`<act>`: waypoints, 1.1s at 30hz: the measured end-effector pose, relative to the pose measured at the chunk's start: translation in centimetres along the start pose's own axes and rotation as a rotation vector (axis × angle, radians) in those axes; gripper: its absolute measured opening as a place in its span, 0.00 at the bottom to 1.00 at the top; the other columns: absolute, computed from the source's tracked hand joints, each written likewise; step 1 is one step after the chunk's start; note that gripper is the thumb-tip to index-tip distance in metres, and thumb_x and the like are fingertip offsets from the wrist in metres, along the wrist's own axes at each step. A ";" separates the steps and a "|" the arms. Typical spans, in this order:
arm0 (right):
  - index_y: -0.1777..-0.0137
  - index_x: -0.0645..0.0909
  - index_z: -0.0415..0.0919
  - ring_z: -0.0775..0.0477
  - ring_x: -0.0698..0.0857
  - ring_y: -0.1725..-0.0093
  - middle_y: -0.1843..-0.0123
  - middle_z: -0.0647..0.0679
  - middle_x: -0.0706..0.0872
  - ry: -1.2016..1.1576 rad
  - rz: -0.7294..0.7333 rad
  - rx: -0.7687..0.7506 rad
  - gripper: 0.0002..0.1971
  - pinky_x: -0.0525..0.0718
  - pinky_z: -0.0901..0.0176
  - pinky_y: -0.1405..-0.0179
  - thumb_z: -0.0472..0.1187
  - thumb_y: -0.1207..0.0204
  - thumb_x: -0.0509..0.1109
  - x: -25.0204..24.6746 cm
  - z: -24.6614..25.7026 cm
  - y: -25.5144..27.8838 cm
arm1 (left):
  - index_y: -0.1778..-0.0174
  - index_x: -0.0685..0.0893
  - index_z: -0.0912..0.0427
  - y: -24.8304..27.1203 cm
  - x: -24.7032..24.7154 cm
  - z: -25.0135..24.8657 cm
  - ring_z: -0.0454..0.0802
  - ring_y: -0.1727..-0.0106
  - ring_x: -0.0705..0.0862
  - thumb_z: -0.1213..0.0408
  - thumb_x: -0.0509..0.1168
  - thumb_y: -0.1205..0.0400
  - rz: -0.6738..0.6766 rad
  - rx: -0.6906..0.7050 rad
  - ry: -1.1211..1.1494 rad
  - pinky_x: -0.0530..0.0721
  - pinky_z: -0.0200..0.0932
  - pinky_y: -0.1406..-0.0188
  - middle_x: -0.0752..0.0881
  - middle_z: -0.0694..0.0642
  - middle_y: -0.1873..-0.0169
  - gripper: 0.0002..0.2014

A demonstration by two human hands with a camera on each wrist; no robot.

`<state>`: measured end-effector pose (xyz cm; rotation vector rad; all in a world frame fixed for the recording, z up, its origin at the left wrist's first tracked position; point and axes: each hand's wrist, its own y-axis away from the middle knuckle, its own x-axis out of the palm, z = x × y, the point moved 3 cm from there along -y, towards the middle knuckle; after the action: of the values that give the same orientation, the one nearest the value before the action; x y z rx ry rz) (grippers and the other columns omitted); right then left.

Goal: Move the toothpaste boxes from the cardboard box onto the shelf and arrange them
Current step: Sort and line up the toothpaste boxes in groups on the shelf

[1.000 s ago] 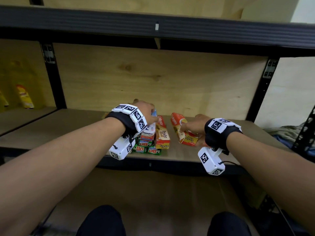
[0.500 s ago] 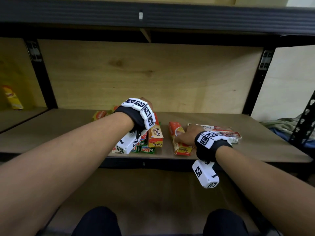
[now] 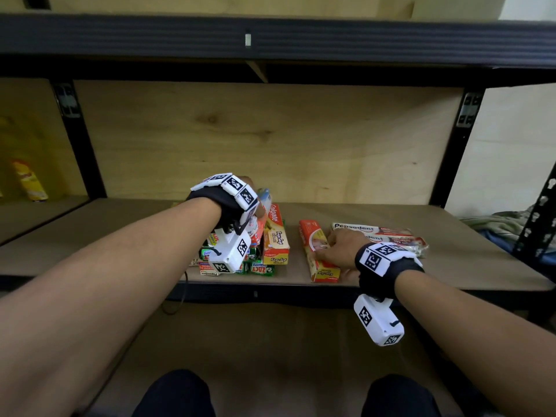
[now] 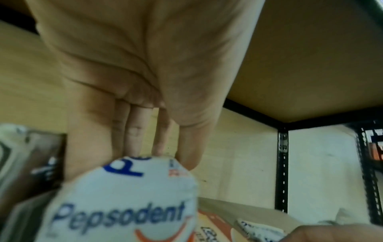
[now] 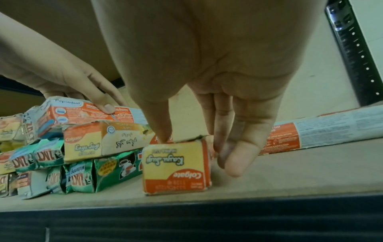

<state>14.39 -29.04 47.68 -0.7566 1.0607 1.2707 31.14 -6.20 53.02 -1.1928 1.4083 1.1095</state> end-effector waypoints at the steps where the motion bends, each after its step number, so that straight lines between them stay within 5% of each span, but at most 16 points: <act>1: 0.32 0.79 0.43 0.45 0.91 0.54 0.45 0.44 0.89 0.002 -0.022 -0.021 0.27 0.92 0.49 0.53 0.59 0.25 0.71 -0.2 0.1 0.1 | 0.67 0.85 0.45 -1.1 0.1 0.4 0.51 0.71 0.86 0.38 0.79 0.54 0.007 0.005 0.006 0.90 0.55 0.60 0.92 0.48 0.64 0.25; 5: 0.25 0.72 0.46 0.44 0.90 0.57 0.35 0.43 0.84 -0.031 -0.090 -0.086 0.27 0.90 0.54 0.63 0.53 0.22 0.68 -1.4 0.7 0.2 | 0.49 0.87 0.51 8.5 -2.5 -1.7 0.57 0.50 0.88 0.54 0.77 0.29 -0.033 0.065 0.230 0.88 0.54 0.43 0.89 0.56 0.48 0.14; 8: 0.21 0.68 0.49 0.44 0.88 0.56 0.31 0.43 0.82 -0.055 -0.146 -0.139 0.28 0.87 0.58 0.65 0.46 0.20 0.67 -2.6 1.2 0.3 | 0.40 0.82 0.57 11.4 -2.9 -2.5 0.58 0.43 0.85 0.63 0.69 0.17 0.114 0.090 0.529 0.82 0.57 0.33 0.86 0.59 0.44 0.10; 11: 0.21 0.67 0.52 0.42 0.88 0.49 0.39 0.44 0.86 -0.141 -0.207 -0.153 0.27 0.89 0.51 0.48 0.48 0.21 0.65 -3.7 1.3 0.3 | 0.34 0.81 0.56 12.2 -2.8 -2.5 0.59 0.44 0.88 0.64 0.69 0.17 0.212 0.082 0.833 0.86 0.60 0.41 0.88 0.61 0.42 0.15; 13: 0.22 0.66 0.50 0.41 0.90 0.54 0.43 0.43 0.87 -0.362 -0.144 -0.146 0.26 0.91 0.46 0.53 0.50 0.19 0.67 -3.9 1.5 0.5 | 0.35 0.81 0.56 12.2 -2.4 -2.5 0.55 0.54 0.89 0.66 0.67 0.16 0.239 0.085 0.966 0.91 0.50 0.58 0.89 0.61 0.48 0.13; 15: 0.23 0.66 0.47 0.41 0.91 0.58 0.44 0.41 0.87 -0.599 -0.034 -0.158 0.27 0.92 0.46 0.61 0.51 0.18 0.70 -3.9 2.1 1.2 | 0.32 0.79 0.58 12.3 -2.1 -2.7 0.54 0.56 0.88 0.67 0.65 0.14 0.265 0.092 1.031 0.89 0.50 0.64 0.88 0.61 0.49 0.14; 18: 0.23 0.69 0.44 0.40 0.92 0.57 0.46 0.40 0.89 -0.745 0.057 -0.206 0.31 0.92 0.42 0.58 0.54 0.22 0.74 -3.5 3.0 2.6 | 0.31 0.78 0.61 12.3 -1.9 -3.1 0.56 0.54 0.87 0.67 0.64 0.14 0.292 0.109 1.111 0.88 0.53 0.63 0.88 0.61 0.50 0.15; 22: 0.27 0.72 0.45 0.42 0.93 0.57 0.46 0.41 0.90 -0.798 0.113 -0.218 0.32 0.92 0.46 0.58 0.58 0.26 0.77 -2.6 4.0 3.8 | 0.34 0.79 0.67 12.2 -1.4 -3.5 0.59 0.48 0.89 0.66 0.64 0.14 0.344 0.123 1.210 0.86 0.59 0.43 0.89 0.65 0.48 0.14; 26: 0.27 0.69 0.42 0.35 0.92 0.50 0.38 0.35 0.86 -0.974 0.180 -0.201 0.28 0.92 0.45 0.56 0.49 0.21 0.74 -2.1 5.2 4.3 | 0.39 0.82 0.67 12.4 -0.8 -4.2 0.57 0.53 0.92 0.69 0.67 0.17 0.359 0.162 1.302 0.91 0.51 0.53 0.91 0.65 0.51 0.11; 33: 0.29 0.71 0.40 0.31 0.91 0.47 0.40 0.32 0.88 -1.253 0.254 -0.220 0.19 0.92 0.47 0.54 0.39 0.17 0.71 -2.6 4.2 4.9 | 0.37 0.82 0.72 12.7 -1.0 -5.1 0.60 0.50 0.91 0.70 0.70 0.19 0.269 0.206 1.613 0.91 0.51 0.58 0.89 0.67 0.44 0.16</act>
<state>10.57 -25.28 52.12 0.1168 -0.0211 1.6990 18.04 -9.71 55.46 -1.8306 2.7956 -0.1288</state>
